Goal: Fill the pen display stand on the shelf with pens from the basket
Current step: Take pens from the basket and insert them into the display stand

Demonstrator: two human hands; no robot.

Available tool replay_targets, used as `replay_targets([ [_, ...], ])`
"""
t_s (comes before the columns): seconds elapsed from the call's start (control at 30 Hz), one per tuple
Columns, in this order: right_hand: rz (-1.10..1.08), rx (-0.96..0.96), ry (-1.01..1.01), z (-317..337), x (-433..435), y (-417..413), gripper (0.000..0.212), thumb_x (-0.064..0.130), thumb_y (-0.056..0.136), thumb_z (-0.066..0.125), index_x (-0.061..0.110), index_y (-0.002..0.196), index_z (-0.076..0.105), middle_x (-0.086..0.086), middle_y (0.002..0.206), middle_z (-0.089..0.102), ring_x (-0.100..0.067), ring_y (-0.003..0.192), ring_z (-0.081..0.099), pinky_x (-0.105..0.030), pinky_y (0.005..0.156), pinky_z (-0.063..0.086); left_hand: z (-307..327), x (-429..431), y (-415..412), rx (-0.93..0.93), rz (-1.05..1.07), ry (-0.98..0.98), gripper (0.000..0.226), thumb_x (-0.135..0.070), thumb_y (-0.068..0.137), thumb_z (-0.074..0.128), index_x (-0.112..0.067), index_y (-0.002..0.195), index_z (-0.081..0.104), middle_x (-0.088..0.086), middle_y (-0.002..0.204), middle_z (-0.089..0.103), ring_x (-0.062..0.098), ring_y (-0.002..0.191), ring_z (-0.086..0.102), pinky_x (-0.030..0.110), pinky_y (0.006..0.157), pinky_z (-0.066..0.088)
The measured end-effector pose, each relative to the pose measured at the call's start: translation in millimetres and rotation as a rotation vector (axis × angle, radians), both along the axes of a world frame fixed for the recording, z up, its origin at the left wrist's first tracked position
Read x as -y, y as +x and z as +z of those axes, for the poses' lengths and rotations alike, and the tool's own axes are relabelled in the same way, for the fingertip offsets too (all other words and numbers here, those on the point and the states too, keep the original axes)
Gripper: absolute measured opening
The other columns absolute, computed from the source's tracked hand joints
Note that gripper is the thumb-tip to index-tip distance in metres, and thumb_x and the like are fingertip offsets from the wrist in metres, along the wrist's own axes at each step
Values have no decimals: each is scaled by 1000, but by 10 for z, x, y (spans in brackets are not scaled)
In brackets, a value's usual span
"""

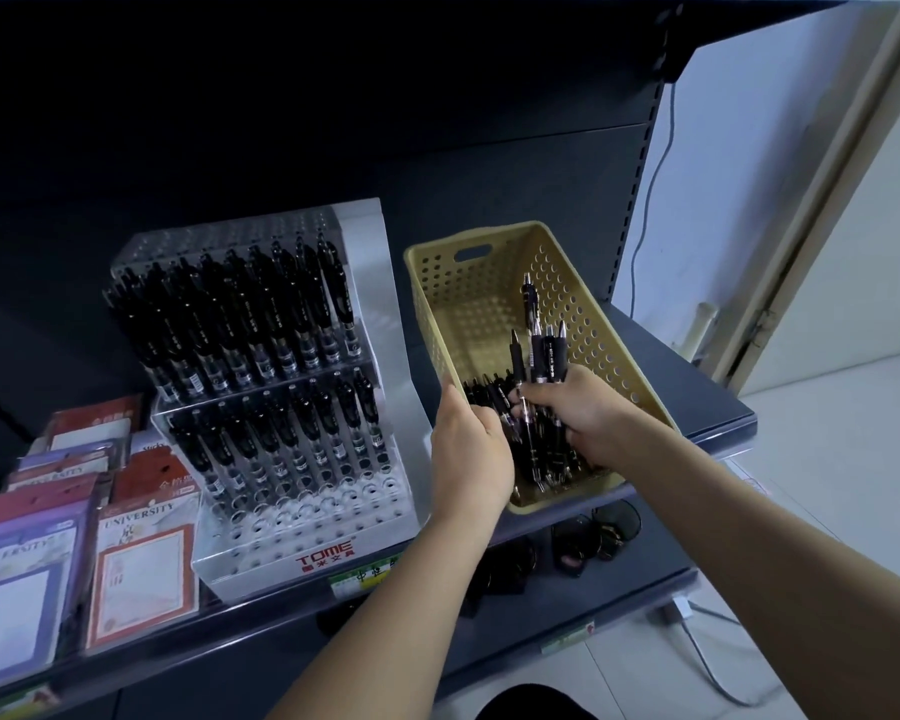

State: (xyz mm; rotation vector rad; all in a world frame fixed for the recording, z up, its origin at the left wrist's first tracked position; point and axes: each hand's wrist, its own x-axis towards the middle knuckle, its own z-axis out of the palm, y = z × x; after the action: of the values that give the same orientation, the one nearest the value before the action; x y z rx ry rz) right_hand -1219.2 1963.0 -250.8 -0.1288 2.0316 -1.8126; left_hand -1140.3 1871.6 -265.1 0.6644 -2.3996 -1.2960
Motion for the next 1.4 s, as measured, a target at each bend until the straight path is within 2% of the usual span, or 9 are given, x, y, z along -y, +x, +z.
replay_targets([
  [0.17, -139, -72, -204, 301, -39, 20, 11, 5, 95, 50, 4, 90, 60, -8, 82, 62, -22, 80, 57, -40, 85, 47, 79, 124, -158, 77, -33, 165, 41, -20, 100, 25, -16, 141, 29, 11, 101, 58, 19, 70, 52, 29, 53, 35],
  [0.3, -242, -22, -428, 507, -102, 26, 13, 5, 96, 49, 4, 88, 60, -7, 85, 66, -18, 79, 61, -39, 82, 50, 116, 209, -197, 23, 25, 329, 18, -22, 101, 28, -22, 95, 45, -3, 84, 51, 9, 67, 43, 28, 63, 35],
  [0.43, -209, 11, -475, 582, -137, 115, 16, 4, 96, 48, 4, 86, 60, -9, 86, 67, -19, 79, 61, -40, 83, 50, 134, 287, -183, 100, -36, 310, 43, -28, 102, 24, -3, 131, 43, 15, 128, 53, 30, 111, 52, 37, 93, 42],
  [0.63, -93, 51, -476, 624, -50, 297, 18, 4, 94, 51, -3, 109, 57, -10, 92, 68, -21, 84, 66, -42, 88, 53, 305, 217, 139, -110, -148, 118, 53, -40, 99, 31, -16, 146, 25, -3, 149, 34, 12, 136, 32, 22, 107, 25],
  [0.77, -10, 103, -480, 593, 120, 509, 14, 5, 93, 52, -1, 103, 61, -15, 96, 70, -27, 91, 69, -45, 85, 56, 465, 220, 390, -231, -305, 113, 60, -50, 88, 41, -22, 141, 32, -26, 118, 45, -17, 107, 43, 5, 93, 35],
  [0.97, -9, 206, -490, 500, 318, 887, 15, 5, 92, 56, 4, 105, 63, -14, 95, 70, -25, 84, 69, -37, 71, 57, 407, 374, 671, -133, -471, 219, 82, -39, 78, 68, -30, 143, 19, -33, 125, 38, -20, 115, 35, 3, 91, 26],
  [1.2, 81, 191, -333, 463, 581, 1268, 20, 13, 90, 60, 11, 109, 65, -13, 107, 69, -28, 101, 66, -42, 85, 54, 376, 650, 1088, -53, -498, 274, 104, -40, 62, 83, -38, 142, 17, -14, 134, 49, 2, 124, 45, 36, 107, 38],
  [1.3, 150, 141, -220, 446, 734, 1429, 20, 18, 89, 61, 14, 109, 64, -10, 108, 69, -26, 100, 65, -41, 82, 55, 406, 771, 1327, -64, -477, 280, 71, -29, 80, 73, -44, 130, 25, -26, 111, 56, -13, 102, 56, 8, 83, 45],
  [1.4, 240, 109, -94, 426, 911, 1605, 23, 23, 88, 62, 16, 110, 62, -11, 110, 66, -26, 93, 63, -38, 66, 53, 333, 872, 1567, -87, -404, 310, 51, -16, 90, 60, -36, 128, 32, -15, 83, 58, -10, 57, 57, 5, 51, 39],
])
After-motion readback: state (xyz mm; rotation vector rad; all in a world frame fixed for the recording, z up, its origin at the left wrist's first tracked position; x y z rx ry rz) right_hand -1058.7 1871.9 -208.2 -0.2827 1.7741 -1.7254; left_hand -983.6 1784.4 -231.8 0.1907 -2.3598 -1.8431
